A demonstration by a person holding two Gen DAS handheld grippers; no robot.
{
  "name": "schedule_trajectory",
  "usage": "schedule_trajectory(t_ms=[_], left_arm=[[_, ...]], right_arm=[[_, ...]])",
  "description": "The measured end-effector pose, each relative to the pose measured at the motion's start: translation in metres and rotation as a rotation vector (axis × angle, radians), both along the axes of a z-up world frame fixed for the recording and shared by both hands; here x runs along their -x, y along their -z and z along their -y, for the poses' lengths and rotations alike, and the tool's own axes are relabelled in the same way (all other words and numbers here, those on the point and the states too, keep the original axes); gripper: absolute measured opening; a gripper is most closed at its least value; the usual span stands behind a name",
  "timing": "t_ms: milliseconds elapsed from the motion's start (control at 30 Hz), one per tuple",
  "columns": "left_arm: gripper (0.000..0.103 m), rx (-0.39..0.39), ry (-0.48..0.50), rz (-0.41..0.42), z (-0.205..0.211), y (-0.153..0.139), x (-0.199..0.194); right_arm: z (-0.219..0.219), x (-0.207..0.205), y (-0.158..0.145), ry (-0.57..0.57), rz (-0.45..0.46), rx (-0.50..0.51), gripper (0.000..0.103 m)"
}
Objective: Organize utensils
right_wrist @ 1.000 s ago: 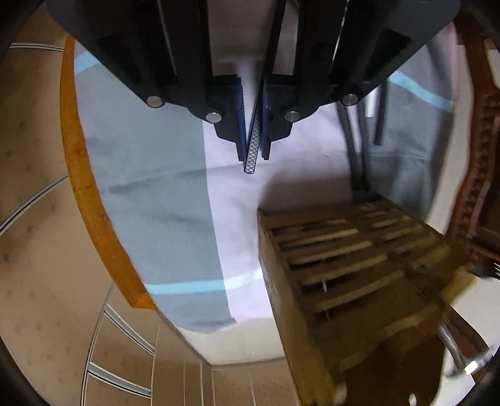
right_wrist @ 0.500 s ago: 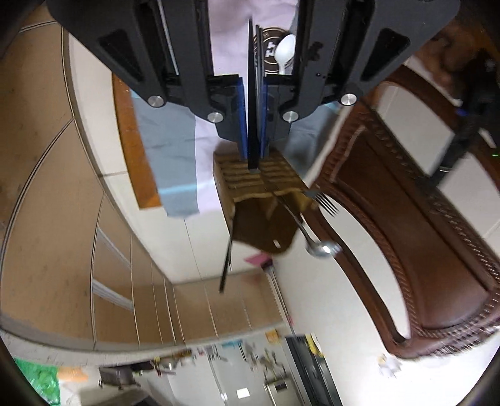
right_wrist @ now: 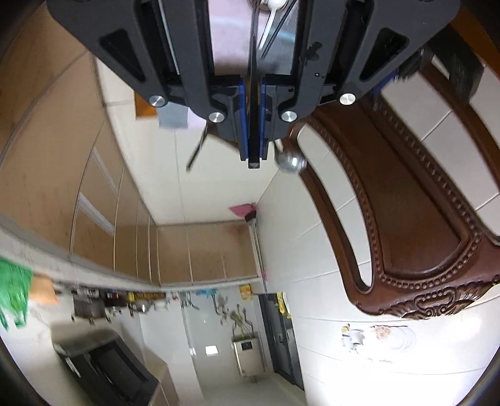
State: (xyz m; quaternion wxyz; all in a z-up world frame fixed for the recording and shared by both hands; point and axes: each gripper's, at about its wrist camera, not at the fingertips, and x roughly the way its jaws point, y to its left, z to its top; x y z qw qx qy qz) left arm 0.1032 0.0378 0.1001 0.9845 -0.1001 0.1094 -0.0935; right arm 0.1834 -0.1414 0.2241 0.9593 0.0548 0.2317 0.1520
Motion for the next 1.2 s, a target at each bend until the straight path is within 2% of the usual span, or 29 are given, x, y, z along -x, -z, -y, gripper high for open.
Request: schedule_trajectory(t_ms=[167,367,433,633,733,767,800,900,967,1033,1133,1200], left_arm=[[0.006,0.004,-0.004,-0.002,-0.001,-0.001,-0.001],[0.006,0.002,-0.005,0.000,0.001,0.000,-0.002],[0.006,0.001,-0.004,0.001,0.001,0.001,-0.002],[0.006,0.000,-0.008,-0.007,0.002,0.003,-0.004],[0.006,0.001,-0.010,-0.008,0.003,0.003,-0.005],[0.006,0.005,-0.011,-0.006,0.003,0.003,-0.005],[0.006,0.010,-0.012,-0.006,0.002,0.003,-0.005],[0.006,0.020,-0.009,-0.010,0.001,0.003,-0.006],[0.006,0.011,-0.009,-0.005,0.003,0.000,-0.007],[0.006,0.021,-0.012,0.002,0.004,-0.006,-0.011],[0.006,0.035,-0.047,0.017,0.009,-0.022,-0.028],[0.006,0.043,-0.056,0.029,0.015,-0.037,-0.044]], right_arm=[[-0.009,-0.039,-0.025,0.016,0.049,0.024,0.007],[-0.014,-0.084,-0.020,0.068,0.058,0.027,0.007],[-0.014,-0.098,-0.008,0.092,0.068,0.030,0.007],[0.009,-0.132,0.057,0.096,-0.057,-0.114,0.009],[0.026,-0.138,0.085,0.107,-0.135,-0.158,0.024],[0.035,-0.134,0.091,0.112,-0.145,-0.177,0.038],[0.040,-0.126,0.094,0.119,-0.137,-0.190,0.054],[0.065,-0.080,0.097,0.132,-0.034,-0.242,0.074],[0.077,-0.045,0.108,0.135,0.021,-0.262,0.081],[0.087,-0.019,0.125,0.127,0.031,-0.275,0.082],[0.097,0.008,0.157,0.134,0.027,-0.266,0.082],[0.102,0.006,0.171,0.153,-0.037,-0.282,0.082]])
